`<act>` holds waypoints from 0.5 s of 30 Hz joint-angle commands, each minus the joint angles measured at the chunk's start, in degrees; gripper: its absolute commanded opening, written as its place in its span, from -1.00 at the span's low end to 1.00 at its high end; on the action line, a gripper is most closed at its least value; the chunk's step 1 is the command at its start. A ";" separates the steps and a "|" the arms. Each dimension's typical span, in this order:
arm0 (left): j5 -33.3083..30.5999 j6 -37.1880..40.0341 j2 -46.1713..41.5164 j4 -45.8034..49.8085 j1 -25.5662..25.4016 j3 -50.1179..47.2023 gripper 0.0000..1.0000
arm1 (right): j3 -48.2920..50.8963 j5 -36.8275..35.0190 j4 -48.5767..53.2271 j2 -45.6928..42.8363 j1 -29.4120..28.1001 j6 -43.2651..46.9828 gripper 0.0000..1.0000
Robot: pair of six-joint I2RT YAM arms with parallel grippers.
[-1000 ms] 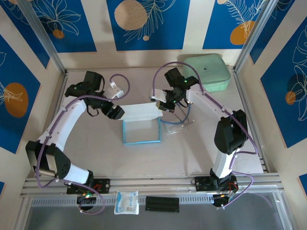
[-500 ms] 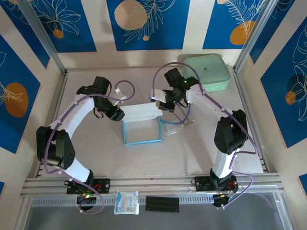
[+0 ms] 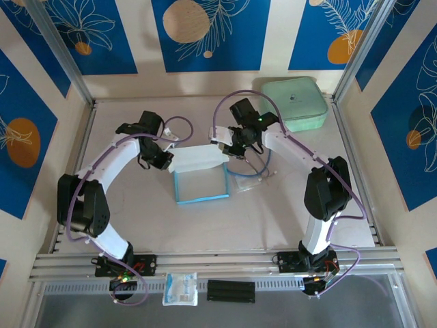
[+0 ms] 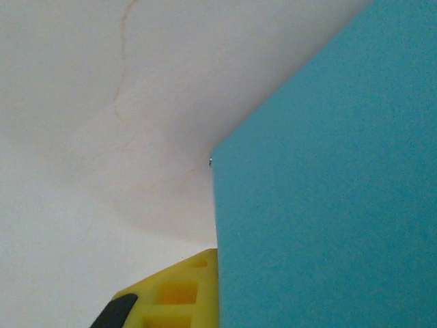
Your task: Fold the paper box
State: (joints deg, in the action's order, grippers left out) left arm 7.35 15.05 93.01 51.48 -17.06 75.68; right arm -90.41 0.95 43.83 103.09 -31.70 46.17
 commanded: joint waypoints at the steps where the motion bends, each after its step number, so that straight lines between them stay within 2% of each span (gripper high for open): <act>1: -3.24 -8.72 0.15 -4.29 -1.45 -0.02 -0.98 | 0.40 -2.05 -5.48 0.61 -2.21 -8.90 -1.00; 4: -9.31 -14.99 -0.21 -7.74 -2.65 -1.92 -1.00 | -1.09 -2.74 -7.27 1.49 -2.84 -19.45 -0.94; 7: -12.08 -16.84 -0.45 -10.54 -3.92 -3.95 -1.00 | -0.13 -0.77 -8.83 1.46 -2.95 -27.92 -0.82; 10: -11.19 -16.15 -0.95 -12.27 -4.28 -5.44 -1.00 | 1.71 1.98 -9.77 1.02 -2.74 -32.18 -0.66; 15: -9.21 -12.00 -1.84 -12.78 -4.60 -6.62 -1.00 | 0.86 6.09 -5.68 1.10 -0.91 -35.26 -0.42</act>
State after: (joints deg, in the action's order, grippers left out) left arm -2.42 1.10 92.20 39.59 -20.49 70.52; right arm -89.17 1.10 37.23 104.51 -33.15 16.19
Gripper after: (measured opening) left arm 0.063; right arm 0.284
